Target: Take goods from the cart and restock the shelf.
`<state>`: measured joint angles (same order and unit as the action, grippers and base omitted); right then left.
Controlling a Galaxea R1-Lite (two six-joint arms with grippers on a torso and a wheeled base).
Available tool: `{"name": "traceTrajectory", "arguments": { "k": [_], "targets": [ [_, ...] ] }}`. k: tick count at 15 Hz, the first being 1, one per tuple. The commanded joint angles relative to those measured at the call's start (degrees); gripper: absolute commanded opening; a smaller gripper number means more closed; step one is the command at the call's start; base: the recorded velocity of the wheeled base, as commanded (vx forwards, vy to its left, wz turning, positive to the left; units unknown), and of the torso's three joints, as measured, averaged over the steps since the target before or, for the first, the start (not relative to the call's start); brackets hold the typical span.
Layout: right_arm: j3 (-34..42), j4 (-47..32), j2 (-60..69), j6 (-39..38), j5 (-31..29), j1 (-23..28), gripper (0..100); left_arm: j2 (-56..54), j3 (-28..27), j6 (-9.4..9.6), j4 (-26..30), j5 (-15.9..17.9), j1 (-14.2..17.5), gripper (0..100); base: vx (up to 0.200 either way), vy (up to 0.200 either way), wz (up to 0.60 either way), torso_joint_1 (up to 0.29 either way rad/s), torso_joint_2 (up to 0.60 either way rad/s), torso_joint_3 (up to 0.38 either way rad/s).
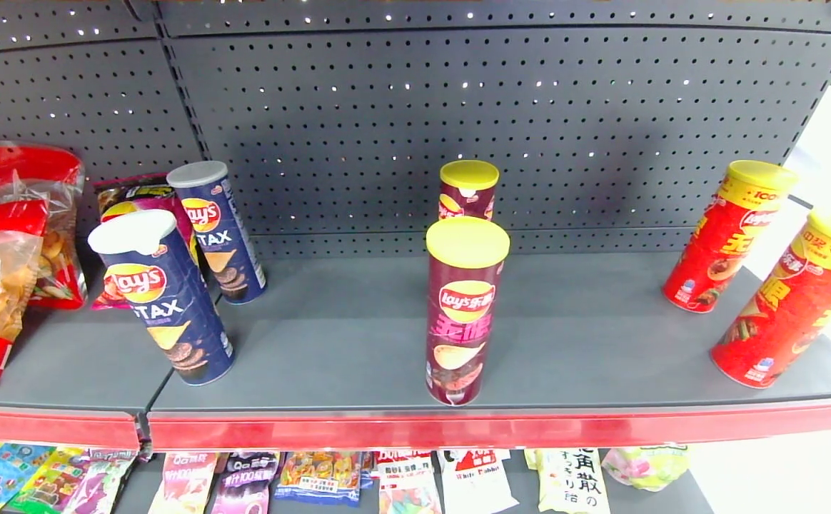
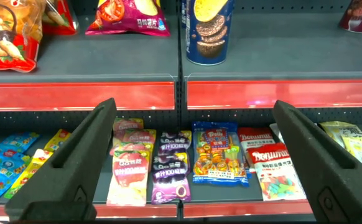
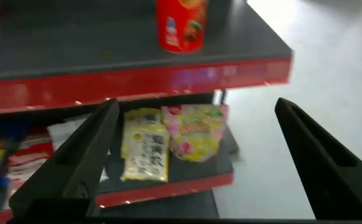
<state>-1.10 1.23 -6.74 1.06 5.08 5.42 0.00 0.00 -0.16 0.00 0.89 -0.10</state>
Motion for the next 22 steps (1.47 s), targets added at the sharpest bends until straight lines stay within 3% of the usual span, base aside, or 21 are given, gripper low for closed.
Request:
{"name": "traceTrajectory", "arguments": {
  "k": [1,3,5,7,9,10,13,15,16,17,19,22],
  "targets": [
    [0.04,0.00,3.14,-0.18,1.86,-4.99,100,0.00,0.00,-0.02,0.00,-0.01,0.01,100,0.000,0.000,0.00,0.000,0.00,0.000],
    [0.13,0.00,5.51,-0.80,-2.89,-5.78,100,0.00,0.00,-0.02,0.00,-0.01,0.01,100,0.000,0.000,0.00,0.000,0.00,0.000],
    [0.04,0.00,6.65,-2.55,-11.85,-5.51,100,0.00,0.00,-0.02,0.00,-0.01,0.01,100,0.000,0.000,0.00,0.000,0.00,0.000],
    [0.04,0.00,6.65,-2.73,-12.38,-5.51,100,0.00,0.00,-0.02,-0.09,-0.01,0.01,100,0.000,0.000,0.00,0.000,0.00,0.000],
    [-0.05,-0.26,6.39,-3.26,-4.64,-5.69,100,0.00,0.00,-0.02,-0.09,-0.01,0.01,100,0.000,0.000,0.00,0.000,0.00,0.000],
    [0.13,0.17,6.39,-2.64,-4.12,-5.69,100,0.00,0.00,-0.02,-0.09,-0.01,0.01,100,0.000,0.000,0.00,0.000,0.00,0.000],
    [-0.13,-0.44,5.77,-8.97,-12.03,-5.16,100,0.00,0.00,-0.02,-0.09,-0.54,0.01,100,0.000,0.000,0.00,0.000,0.00,0.000],
    [-0.05,-0.35,6.48,-9.67,-18.88,-5.42,100,0.00,0.00,-0.02,-0.09,-1.07,0.01,100,0.000,0.000,0.00,0.000,0.00,0.000],
    [-0.13,-0.35,6.48,-9.06,-19.15,-5.42,100,0.00,0.00,-0.02,-0.09,-1.07,0.01,100,0.000,0.000,0.00,0.000,0.00,0.000],
    [-0.13,-0.35,6.48,-7.13,-15.89,-5.51,100,0.00,0.00,-0.02,-0.09,-1.07,0.01,100,0.000,0.000,0.00,0.000,0.00,0.000],
    [0.39,-0.09,6.57,1.40,-3.24,-5.51,100,0.00,0.00,0.07,-0.09,-1.07,0.01,100,0.000,0.000,0.00,0.000,0.00,0.000],
    [1.10,-0.97,6.57,-1.94,-2.97,-5.51,100,0.00,0.00,0.07,-0.18,-1.15,0.01,100,0.000,0.000,0.00,0.000,0.00,0.000]
  ]
}}
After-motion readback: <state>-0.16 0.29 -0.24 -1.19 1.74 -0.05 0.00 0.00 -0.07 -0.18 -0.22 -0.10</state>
